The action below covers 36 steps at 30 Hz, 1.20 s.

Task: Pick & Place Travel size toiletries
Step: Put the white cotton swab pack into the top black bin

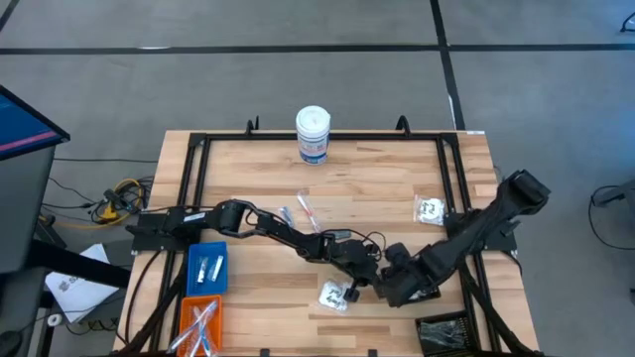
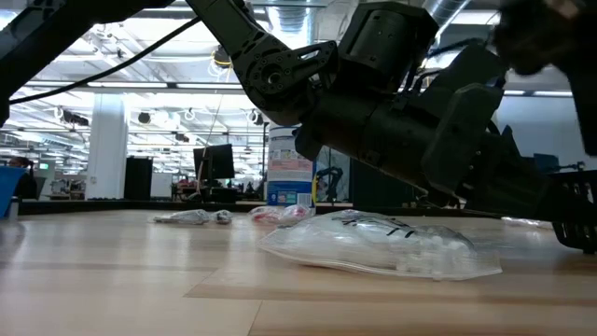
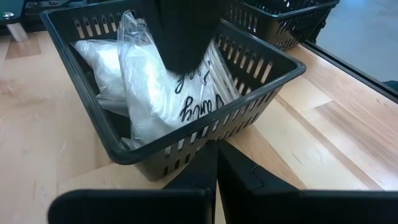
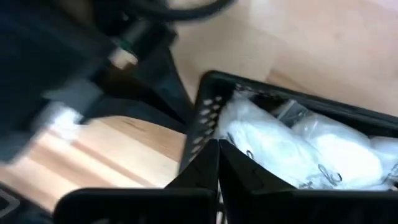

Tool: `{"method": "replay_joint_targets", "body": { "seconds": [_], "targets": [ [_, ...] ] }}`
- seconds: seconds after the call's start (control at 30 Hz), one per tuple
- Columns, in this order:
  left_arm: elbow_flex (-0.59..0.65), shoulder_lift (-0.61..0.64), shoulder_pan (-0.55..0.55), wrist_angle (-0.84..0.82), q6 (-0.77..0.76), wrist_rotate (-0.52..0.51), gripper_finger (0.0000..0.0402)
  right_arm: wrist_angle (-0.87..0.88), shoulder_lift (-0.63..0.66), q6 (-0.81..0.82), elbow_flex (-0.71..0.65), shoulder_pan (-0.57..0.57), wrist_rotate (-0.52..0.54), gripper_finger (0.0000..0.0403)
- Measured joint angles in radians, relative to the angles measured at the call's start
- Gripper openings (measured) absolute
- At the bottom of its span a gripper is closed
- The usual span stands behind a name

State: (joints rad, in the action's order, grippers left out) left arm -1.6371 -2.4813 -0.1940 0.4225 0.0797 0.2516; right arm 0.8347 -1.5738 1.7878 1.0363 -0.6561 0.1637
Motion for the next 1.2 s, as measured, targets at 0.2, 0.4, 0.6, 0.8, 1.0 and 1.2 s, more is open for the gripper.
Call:
{"method": "replay_joint_targets", "body": {
  "seconds": [0.2,0.4,0.6,0.8,1.0,1.2],
  "targets": [
    [0.0,0.0,0.0,0.0,0.002,0.001,0.0001,0.133,0.031,0.134,0.001,-0.041,-0.01,0.0],
    [0.0,0.0,0.0,0.0,0.002,0.001,0.0001,0.15,-0.024,0.177,0.001,-0.058,-0.118,0.0],
    [0.0,0.0,-0.002,0.0,0.002,0.001,0.0001,0.15,-0.093,0.153,-0.006,-0.026,-0.163,0.0],
    [0.0,0.0,-0.002,0.001,0.002,0.001,0.0001,0.118,-0.137,0.076,-0.028,0.019,-0.224,0.0],
    [0.0,0.0,-0.002,0.0,0.002,0.002,0.0001,0.076,-0.141,0.034,-0.026,0.037,-0.216,0.0],
    [0.0,0.0,-0.002,0.0,0.002,0.002,0.0001,0.139,-0.141,0.035,0.025,0.025,-0.198,0.0]
  ]
}}
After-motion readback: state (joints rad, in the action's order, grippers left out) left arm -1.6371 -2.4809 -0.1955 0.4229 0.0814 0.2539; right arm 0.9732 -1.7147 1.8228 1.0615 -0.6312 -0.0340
